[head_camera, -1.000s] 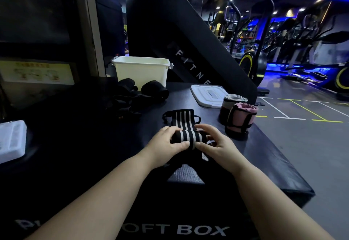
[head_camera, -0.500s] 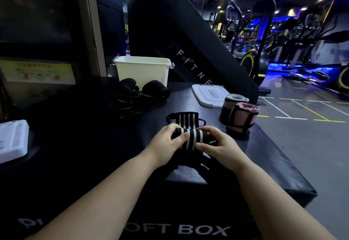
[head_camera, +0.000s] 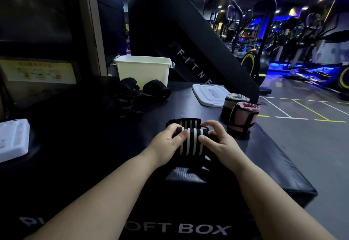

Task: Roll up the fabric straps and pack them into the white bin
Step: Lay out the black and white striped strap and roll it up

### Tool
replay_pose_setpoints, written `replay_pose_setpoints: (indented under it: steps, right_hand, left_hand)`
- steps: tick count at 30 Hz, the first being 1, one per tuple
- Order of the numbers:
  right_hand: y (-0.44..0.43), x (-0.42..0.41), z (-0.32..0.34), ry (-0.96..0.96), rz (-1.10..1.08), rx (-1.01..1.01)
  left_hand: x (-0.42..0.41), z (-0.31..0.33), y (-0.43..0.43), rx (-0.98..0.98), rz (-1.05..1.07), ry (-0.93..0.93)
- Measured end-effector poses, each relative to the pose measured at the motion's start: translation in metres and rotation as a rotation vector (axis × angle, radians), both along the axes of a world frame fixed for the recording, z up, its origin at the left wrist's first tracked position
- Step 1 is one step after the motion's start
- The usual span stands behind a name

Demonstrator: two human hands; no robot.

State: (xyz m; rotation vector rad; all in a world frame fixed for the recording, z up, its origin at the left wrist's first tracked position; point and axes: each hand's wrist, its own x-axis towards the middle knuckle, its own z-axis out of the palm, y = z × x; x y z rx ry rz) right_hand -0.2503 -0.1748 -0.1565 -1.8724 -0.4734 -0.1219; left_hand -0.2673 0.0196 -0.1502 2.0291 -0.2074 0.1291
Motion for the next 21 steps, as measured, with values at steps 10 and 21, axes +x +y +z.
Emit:
replay_pose_setpoints:
  steps: [10,21]
  right_hand:
    - [0.0033,-0.0004,0.0011,-0.056,-0.082,-0.06]
    - [0.0024,-0.0058,0.0031,-0.192,-0.043,-0.12]
  left_hand:
    - [-0.0037,-0.002,0.0011,-0.003,-0.067,-0.107]
    - [-0.0004,-0.0016,-0.0004,0.014,0.031,-0.081]
